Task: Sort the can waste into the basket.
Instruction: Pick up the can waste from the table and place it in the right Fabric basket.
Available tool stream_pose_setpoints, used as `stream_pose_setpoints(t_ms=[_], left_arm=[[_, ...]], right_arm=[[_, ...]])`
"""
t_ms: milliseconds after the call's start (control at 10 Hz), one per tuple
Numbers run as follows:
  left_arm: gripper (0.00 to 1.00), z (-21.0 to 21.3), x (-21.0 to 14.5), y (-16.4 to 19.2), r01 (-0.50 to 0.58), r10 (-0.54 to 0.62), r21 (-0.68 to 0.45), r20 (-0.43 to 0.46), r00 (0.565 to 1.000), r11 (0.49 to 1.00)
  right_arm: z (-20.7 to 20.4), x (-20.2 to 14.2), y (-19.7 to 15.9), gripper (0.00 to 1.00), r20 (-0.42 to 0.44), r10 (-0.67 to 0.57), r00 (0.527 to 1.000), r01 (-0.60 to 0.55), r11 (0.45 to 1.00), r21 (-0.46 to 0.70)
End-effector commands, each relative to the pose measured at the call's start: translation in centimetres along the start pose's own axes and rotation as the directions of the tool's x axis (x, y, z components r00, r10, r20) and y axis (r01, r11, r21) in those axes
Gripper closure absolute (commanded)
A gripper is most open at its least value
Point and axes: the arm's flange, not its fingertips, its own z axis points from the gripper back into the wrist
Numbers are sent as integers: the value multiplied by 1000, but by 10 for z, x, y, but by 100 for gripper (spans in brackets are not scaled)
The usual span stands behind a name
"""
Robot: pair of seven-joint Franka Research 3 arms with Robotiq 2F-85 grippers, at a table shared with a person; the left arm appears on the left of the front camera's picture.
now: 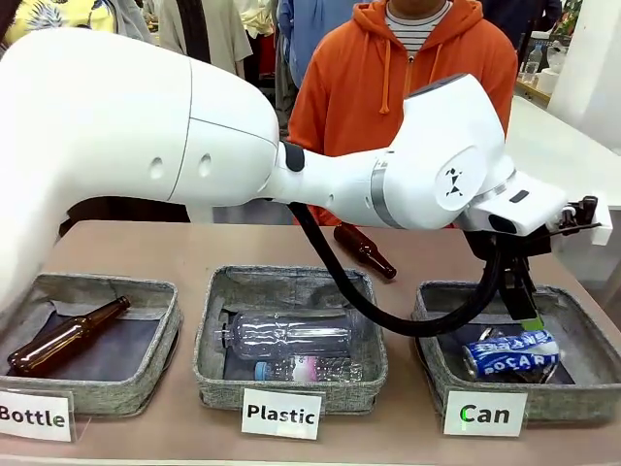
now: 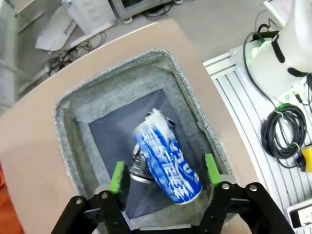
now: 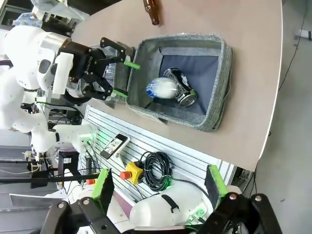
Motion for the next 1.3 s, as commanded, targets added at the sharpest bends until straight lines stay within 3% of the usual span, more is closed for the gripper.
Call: stream_pose_setpoints(t_ms=[0,200,400,500,700,900,1100,1200], left_arm=[[0,17,-4,-5,15,-15,-2,12,1000,1000],[0,33,-10,-12,24,-24,6,17,1000,1000],[0,62,-16,-31,-21,24,-56,49,998,998],[0,95,-25,-46,-77,80,-69,52,995,995],[0,178,-60,-74,-216,226,-74,167,960,974],[0,261,-122,-110,-361,345,6,283,895,932],[0,336,-206,-150,-488,443,13,400,803,873],[0,364,-252,-170,-556,497,-7,459,736,831]], right_arm=[[5,0,3,0,-10,-17,1000,17,1000,-5],[5,0,3,0,-10,-17,1000,17,1000,-5],[0,0,0,0,0,0,1000,0,1000,0],[-12,18,10,0,13,13,1000,-13,1000,2],[-45,57,34,0,-10,93,996,-92,992,91],[-97,97,64,0,-28,151,988,-143,973,180],[-157,131,98,0,-18,212,977,-199,939,281],[-181,141,108,0,-9,234,972,-218,919,329]])
